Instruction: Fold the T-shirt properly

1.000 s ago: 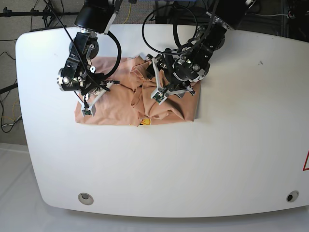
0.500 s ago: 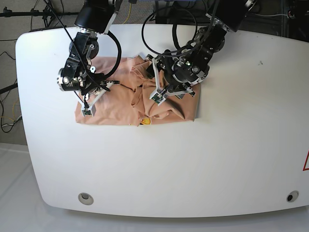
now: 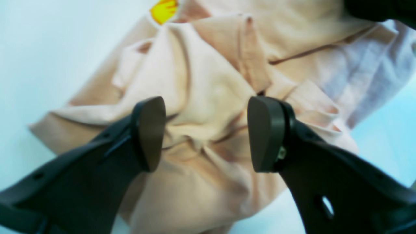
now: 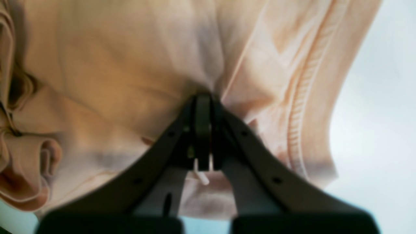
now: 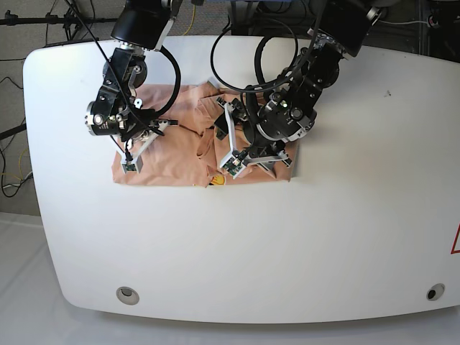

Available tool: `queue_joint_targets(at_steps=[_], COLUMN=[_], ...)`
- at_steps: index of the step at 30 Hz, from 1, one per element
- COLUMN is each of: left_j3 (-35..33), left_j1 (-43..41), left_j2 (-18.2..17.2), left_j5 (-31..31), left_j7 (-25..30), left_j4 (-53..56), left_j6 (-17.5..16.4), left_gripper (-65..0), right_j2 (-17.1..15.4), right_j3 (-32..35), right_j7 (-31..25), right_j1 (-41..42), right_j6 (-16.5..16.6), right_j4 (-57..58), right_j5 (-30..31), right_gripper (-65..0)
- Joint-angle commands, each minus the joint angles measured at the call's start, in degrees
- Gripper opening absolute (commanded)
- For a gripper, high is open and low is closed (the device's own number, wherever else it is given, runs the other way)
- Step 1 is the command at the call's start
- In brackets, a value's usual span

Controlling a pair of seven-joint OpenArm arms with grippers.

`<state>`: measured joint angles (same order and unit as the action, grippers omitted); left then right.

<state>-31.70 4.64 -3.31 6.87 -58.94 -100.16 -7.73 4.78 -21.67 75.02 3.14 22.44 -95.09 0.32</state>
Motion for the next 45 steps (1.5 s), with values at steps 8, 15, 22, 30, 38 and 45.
queue_joint_targets(at_steps=[8, 15, 22, 30, 38, 45], left_j3=[1.7, 1.8, 1.8, 1.8, 1.8, 1.8], left_j1=[2.1, 2.3, 3.7, 5.2, 8.3, 10.0], left_j2=[-0.9, -1.0, -1.0, -1.0, -1.0, -1.1], left_j5=[-0.1, -0.1, 0.1, 0.1, 0.1, 0.0], left_j7=[1.0, 1.0, 3.1, 6.1, 6.6, 7.9], left_j4=[0.6, 5.3, 8.4, 12.3, 18.2, 19.4], left_j6=[-0.1, -0.1, -0.3, -0.3, -0.3, -0.3], left_gripper=[-28.7, -28.8, -31.4, -54.8, -60.2, -60.2], right_j2=[0.2, 0.2, 0.2, 0.2, 0.2, 0.2], right_j3=[0.2, 0.2, 0.2, 0.2, 0.2, 0.2], right_j7=[1.3, 1.3, 1.3, 1.3, 1.3, 1.3], right_j1=[0.2, 0.2, 0.3, 0.2, 0.1, 0.1], right_j6=[0.0, 0.0, 0.0, 0.0, 0.0, 0.0], right_j4=[0.1, 0.1, 0.1, 0.1, 0.1, 0.1], right_j5=[0.2, 0.2, 0.2, 0.2, 0.2, 0.2], right_gripper=[-65.0, -65.0, -65.0, -65.0, -65.0, -65.0])
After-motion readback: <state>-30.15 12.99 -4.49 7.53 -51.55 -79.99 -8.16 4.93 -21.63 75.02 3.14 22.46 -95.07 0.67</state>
